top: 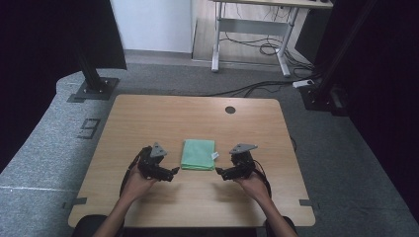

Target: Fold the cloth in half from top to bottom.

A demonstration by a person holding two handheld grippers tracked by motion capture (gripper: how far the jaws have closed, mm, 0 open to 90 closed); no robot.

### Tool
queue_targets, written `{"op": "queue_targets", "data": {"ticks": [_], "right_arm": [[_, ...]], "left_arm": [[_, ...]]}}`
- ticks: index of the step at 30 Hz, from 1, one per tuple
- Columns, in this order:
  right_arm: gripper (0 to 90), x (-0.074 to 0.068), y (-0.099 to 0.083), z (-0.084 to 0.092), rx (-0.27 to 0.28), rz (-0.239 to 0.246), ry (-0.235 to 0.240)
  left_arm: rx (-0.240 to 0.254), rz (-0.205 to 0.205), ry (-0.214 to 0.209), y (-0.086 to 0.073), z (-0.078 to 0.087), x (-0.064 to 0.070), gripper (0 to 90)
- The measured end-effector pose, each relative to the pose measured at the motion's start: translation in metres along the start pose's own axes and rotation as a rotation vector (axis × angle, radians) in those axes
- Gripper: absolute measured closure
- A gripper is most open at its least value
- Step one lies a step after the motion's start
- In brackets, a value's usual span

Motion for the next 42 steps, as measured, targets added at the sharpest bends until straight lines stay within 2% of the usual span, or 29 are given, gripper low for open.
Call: {"op": "queue_targets", "data": {"ticks": [9,18,26,32,35,36,37,42], "right_arm": [[3.8,-0.002,-0.009,0.016,0.013,0.011,-0.009],[0.0,0.001,-0.026,0.025,0.011,0.009,-0.042],[0.0,0.011,-0.049,0.02,-0.023,-0.022,-0.056],[0.0,0.014,-0.064,0.011,-0.072,-0.021,-0.069],[0.0,0.016,-0.068,0.009,-0.079,-0.018,-0.074],[0.0,0.016,-0.07,0.008,-0.084,-0.02,-0.074],[0.0,0.016,-0.071,0.007,-0.078,-0.009,-0.085],[0.0,0.016,-0.072,0.006,-0.051,-0.013,-0.092]], "left_arm": [[-0.006,0.009,0.02,-0.021,0.013,-0.004,0.0],[-0.016,0.047,0.032,-0.046,0.018,-0.01,0.0],[-0.045,0.053,0.042,-0.06,0.013,-0.012,0.0],[-0.079,0.052,0.045,-0.068,0.006,-0.009,0.0],[-0.097,0.045,0.042,-0.072,0.001,-0.007,0.0],[-0.09,0.059,0.025,-0.072,0.0,-0.007,0.0],[-0.091,0.078,0.01,-0.073,-0.001,-0.007,0.0],[-0.091,0.074,0.009,-0.072,-0.002,-0.007,0.0]]}}
Point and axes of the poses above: each handheld gripper's, and its own axes: z roughly backward along the jaws, y roughly out of its top, x roughly to its right, the point moved 3 cm from there along -z, roughly forward along the jaws, and after that the axes turned 2 degrees about x, right-handed, at the moved point
